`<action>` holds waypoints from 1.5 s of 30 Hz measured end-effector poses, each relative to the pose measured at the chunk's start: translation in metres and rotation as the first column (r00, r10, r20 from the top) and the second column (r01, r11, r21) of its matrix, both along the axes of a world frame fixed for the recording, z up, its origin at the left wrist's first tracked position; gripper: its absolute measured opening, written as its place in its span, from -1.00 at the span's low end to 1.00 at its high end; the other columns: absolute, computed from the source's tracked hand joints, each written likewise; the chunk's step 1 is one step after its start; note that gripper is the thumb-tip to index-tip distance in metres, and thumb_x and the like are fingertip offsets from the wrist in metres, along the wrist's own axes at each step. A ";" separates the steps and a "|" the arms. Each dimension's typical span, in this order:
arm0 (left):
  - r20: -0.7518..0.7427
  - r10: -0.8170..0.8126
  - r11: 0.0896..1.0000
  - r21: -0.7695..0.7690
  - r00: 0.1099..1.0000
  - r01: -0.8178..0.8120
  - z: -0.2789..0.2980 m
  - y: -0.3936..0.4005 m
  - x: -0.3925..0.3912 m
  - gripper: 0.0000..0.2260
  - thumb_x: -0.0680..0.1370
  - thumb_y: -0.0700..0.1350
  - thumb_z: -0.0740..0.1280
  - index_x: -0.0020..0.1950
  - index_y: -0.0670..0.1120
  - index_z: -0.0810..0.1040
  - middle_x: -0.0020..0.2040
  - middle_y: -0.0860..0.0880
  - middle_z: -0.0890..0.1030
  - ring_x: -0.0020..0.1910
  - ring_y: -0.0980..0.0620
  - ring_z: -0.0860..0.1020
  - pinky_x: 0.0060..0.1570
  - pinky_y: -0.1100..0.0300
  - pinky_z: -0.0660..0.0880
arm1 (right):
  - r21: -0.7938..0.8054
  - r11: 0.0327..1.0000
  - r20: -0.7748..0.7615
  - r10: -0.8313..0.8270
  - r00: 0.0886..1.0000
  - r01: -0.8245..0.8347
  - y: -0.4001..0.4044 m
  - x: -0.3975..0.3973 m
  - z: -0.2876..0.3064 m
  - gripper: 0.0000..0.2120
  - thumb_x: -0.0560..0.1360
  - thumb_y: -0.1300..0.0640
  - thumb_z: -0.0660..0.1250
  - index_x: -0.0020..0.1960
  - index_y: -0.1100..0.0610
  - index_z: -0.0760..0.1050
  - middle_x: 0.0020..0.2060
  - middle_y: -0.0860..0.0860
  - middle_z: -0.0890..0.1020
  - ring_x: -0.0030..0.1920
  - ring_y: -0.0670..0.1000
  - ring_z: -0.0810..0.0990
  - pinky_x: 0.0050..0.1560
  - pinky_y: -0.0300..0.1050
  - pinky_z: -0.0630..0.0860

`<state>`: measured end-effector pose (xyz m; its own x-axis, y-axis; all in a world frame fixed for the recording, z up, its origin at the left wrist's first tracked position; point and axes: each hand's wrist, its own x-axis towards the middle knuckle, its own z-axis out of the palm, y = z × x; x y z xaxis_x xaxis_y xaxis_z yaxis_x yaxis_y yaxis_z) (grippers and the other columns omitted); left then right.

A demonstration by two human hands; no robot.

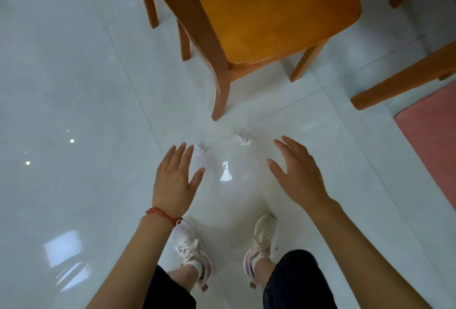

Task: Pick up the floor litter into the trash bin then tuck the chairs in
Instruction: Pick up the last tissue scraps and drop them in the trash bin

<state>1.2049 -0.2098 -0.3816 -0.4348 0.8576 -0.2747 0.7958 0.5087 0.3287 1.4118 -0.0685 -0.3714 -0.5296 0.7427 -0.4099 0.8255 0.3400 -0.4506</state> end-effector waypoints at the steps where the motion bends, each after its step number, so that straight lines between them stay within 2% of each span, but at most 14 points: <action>1: 0.000 0.015 1.000 0.007 1.000 -0.015 -0.016 0.001 -0.001 -0.31 0.52 0.28 -0.12 0.32 -0.23 0.38 0.30 -0.24 0.45 0.32 -0.27 0.35 0.24 -0.13 0.31 | 0.000 1.000 -0.003 0.000 1.000 0.000 0.003 0.000 -0.014 -0.51 0.55 -0.07 0.12 0.43 0.08 0.21 0.46 0.03 0.22 0.45 0.01 0.15 0.38 -0.06 0.16; 8: 0.026 0.111 0.993 0.031 0.993 -0.112 -0.148 0.008 -0.017 -0.44 0.50 0.15 0.13 0.34 -0.22 0.37 0.32 -0.24 0.43 0.35 -0.26 0.31 0.27 -0.13 0.29 | -0.005 0.999 -0.023 0.047 0.999 -0.047 0.021 -0.005 -0.128 -0.52 0.55 -0.07 0.14 0.42 0.04 0.22 0.46 -0.03 0.22 0.45 -0.04 0.14 0.36 -0.09 0.18; 11: 0.051 0.163 0.984 0.067 0.985 -0.166 -0.206 0.011 -0.025 -0.53 0.51 -0.03 0.30 0.34 -0.24 0.36 0.33 -0.25 0.41 0.37 -0.26 0.29 0.30 -0.13 0.27 | 0.020 0.997 -0.019 0.074 0.997 -0.074 0.031 -0.007 -0.177 -0.53 0.55 -0.05 0.14 0.42 0.05 0.23 0.46 -0.02 0.24 0.45 -0.03 0.15 0.36 -0.09 0.20; 17: 0.130 0.320 0.939 0.091 0.938 -0.333 -0.313 0.014 -0.034 -0.53 0.51 -0.09 0.31 0.35 -0.24 0.34 0.35 -0.24 0.39 0.38 -0.23 0.26 0.34 -0.09 0.24 | 0.012 0.999 -0.052 0.052 0.997 -0.051 0.050 -0.002 -0.269 -0.54 0.53 -0.03 0.18 0.40 0.03 0.25 0.43 -0.04 0.29 0.42 -0.04 0.21 0.33 -0.15 0.19; 23: 0.136 0.414 0.897 0.108 0.900 -0.429 -0.389 0.019 -0.044 -0.50 0.49 -0.05 0.33 0.36 -0.22 0.32 0.37 -0.24 0.37 0.37 -0.21 0.27 0.35 -0.03 0.20 | 0.066 0.997 -0.112 0.049 0.993 -0.042 0.064 -0.008 -0.337 -0.56 0.51 -0.03 0.21 0.37 0.04 0.32 0.37 -0.01 0.38 0.38 0.00 0.31 0.32 -0.05 0.28; 28: 0.147 0.476 0.864 0.109 0.867 -0.492 -0.425 0.026 -0.061 -0.39 0.40 -0.04 0.44 0.36 -0.21 0.33 0.35 -0.23 0.38 0.34 -0.19 0.28 0.32 0.03 0.20 | 0.103 0.992 -0.156 0.082 0.984 -0.067 0.066 -0.021 -0.374 -0.55 0.51 -0.03 0.20 0.37 0.05 0.32 0.38 0.00 0.38 0.39 0.02 0.31 0.30 -0.04 0.29; 31: 0.175 0.503 0.846 0.103 0.846 -0.524 -0.435 0.031 -0.063 -0.41 0.38 -0.09 0.47 0.34 -0.19 0.35 0.30 -0.21 0.42 0.28 -0.18 0.32 0.23 0.09 0.24 | 0.115 0.991 -0.186 0.084 0.979 -0.063 0.066 -0.030 -0.386 -0.56 0.51 -0.01 0.21 0.36 0.07 0.33 0.37 0.01 0.38 0.38 0.03 0.32 0.27 -0.08 0.28; 34: 0.202 0.537 0.816 0.120 0.819 -0.565 -0.442 0.030 -0.058 -0.49 0.38 -0.16 0.46 0.29 -0.19 0.43 0.20 -0.22 0.47 0.20 -0.18 0.37 0.12 0.14 0.31 | 0.124 0.992 -0.227 0.062 0.972 -0.034 0.064 -0.036 -0.392 -0.58 0.52 0.01 0.23 0.35 0.07 0.35 0.35 0.01 0.40 0.36 0.03 0.34 0.25 -0.13 0.27; 37: 0.198 0.566 0.783 0.174 0.800 -0.597 -0.449 0.027 -0.055 -0.60 0.38 -0.24 0.44 0.20 -0.21 0.51 0.06 -0.25 0.50 0.07 -0.21 0.44 -0.05 0.21 0.29 | 0.117 0.993 -0.252 0.029 0.967 0.000 0.061 -0.039 -0.396 -0.59 0.51 0.02 0.23 0.34 0.07 0.36 0.34 0.00 0.42 0.35 0.01 0.36 0.23 -0.15 0.26; 41: 0.200 0.581 0.757 0.224 0.789 -0.614 -0.452 0.028 -0.055 -0.76 0.40 -0.23 0.42 0.05 -0.23 0.61 -0.06 -0.25 0.54 -0.09 -0.21 0.51 -0.16 0.20 0.29 | 0.079 0.996 -0.292 -0.013 0.956 0.038 0.055 -0.040 -0.404 -0.61 0.51 0.03 0.25 0.31 0.08 0.38 0.31 0.00 0.45 0.32 0.01 0.39 0.24 -0.14 0.29; 43: 0.223 0.595 0.734 0.240 0.772 -0.635 -0.451 0.030 -0.056 -0.81 0.41 -0.18 0.43 -0.01 -0.21 0.63 -0.10 -0.23 0.59 -0.12 -0.17 0.54 -0.19 0.23 0.29 | 0.070 0.996 -0.302 -0.023 0.953 0.046 0.053 -0.041 -0.408 -0.62 0.51 0.04 0.25 0.31 0.08 0.39 0.30 0.01 0.46 0.31 0.02 0.40 0.22 -0.16 0.29; 45: 0.344 0.637 0.655 0.231 0.690 -0.720 -0.447 0.034 -0.055 -0.84 0.40 -0.13 0.44 -0.09 -0.18 0.66 -0.18 -0.12 0.64 -0.19 0.00 0.56 -0.28 0.30 0.31 | 0.055 0.996 -0.313 -0.046 0.949 0.066 0.051 -0.044 -0.410 -0.63 0.52 0.05 0.25 0.30 0.09 0.39 0.29 0.02 0.46 0.29 0.02 0.42 0.19 -0.19 0.29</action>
<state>1.1495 -0.1762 -0.8283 -0.8958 0.3963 -0.2012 0.1573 0.7061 0.6904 1.3679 -0.0170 -0.7815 -0.5802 0.7939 -0.1819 0.6661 0.3340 -0.6669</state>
